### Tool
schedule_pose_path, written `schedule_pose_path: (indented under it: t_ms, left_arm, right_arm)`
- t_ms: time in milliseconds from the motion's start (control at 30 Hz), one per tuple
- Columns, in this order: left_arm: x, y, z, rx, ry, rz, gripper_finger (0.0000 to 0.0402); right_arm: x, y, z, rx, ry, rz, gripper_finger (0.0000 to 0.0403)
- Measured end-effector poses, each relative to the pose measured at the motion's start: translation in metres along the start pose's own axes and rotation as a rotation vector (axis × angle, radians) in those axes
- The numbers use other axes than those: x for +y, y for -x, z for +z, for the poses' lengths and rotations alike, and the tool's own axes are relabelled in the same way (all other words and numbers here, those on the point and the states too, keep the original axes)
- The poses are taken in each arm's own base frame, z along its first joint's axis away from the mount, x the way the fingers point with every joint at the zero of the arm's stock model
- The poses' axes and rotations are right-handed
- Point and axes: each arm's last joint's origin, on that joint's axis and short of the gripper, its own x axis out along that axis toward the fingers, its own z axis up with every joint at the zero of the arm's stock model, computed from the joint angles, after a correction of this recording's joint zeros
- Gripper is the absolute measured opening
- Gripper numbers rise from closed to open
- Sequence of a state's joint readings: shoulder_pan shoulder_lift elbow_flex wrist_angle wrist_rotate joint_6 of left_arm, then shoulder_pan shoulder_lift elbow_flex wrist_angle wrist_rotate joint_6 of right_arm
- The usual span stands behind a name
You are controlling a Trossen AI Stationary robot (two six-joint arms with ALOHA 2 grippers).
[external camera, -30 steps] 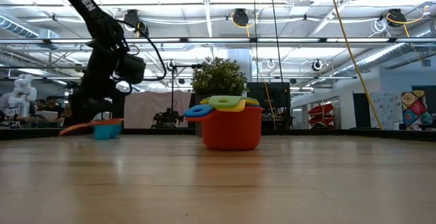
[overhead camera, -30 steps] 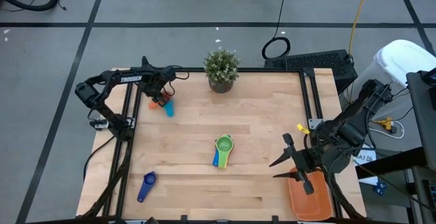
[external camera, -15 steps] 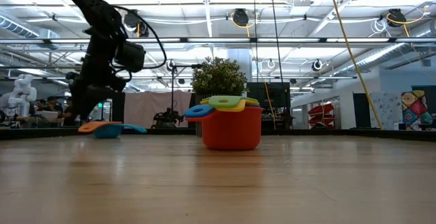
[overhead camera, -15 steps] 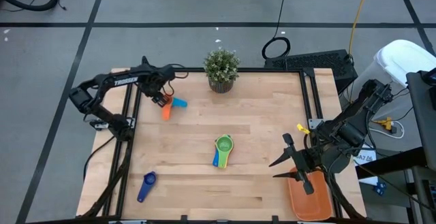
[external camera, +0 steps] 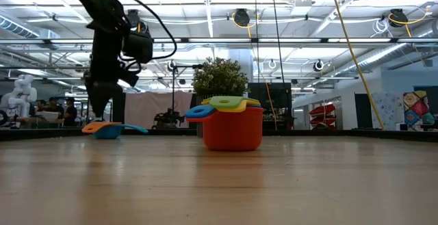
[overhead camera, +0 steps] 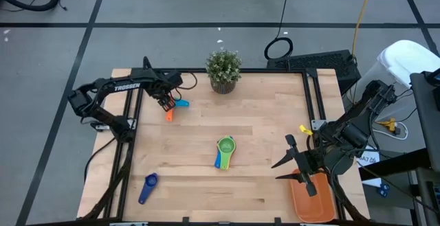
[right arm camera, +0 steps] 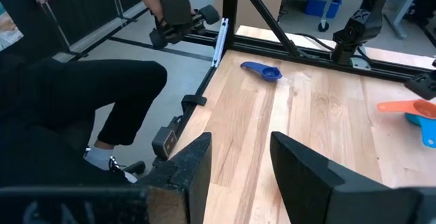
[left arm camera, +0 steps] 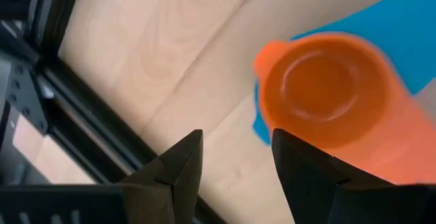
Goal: Nest measuring cups in basket
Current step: Move the nested light blue and orange measuring cups to the left of the other nested measuring cups
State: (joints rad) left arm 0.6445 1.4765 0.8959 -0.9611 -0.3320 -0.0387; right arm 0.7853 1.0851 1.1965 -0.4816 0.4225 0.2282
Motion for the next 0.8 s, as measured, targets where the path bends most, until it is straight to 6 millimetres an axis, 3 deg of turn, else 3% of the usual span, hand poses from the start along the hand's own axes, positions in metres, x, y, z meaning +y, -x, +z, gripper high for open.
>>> schedule_pose_path:
  t_ms: [333,567,800]
  left_arm:
    - [-0.015,0.002,0.007,-0.097,-0.022,-0.091,0.0179]
    - [-0.016,-0.015,0.000,-0.043,-0.026,-0.082,0.0179]
    - [-0.020,-0.032,0.001,-0.111,0.000,-0.113,0.0179]
  right_arm:
    - [0.000,0.000,0.000,0.000,-0.006,0.000,0.0144]
    - [0.000,0.000,0.000,0.000,-0.021,0.000,0.0144]
    - [0.000,0.000,0.000,0.000,-0.021,0.000,0.0144]
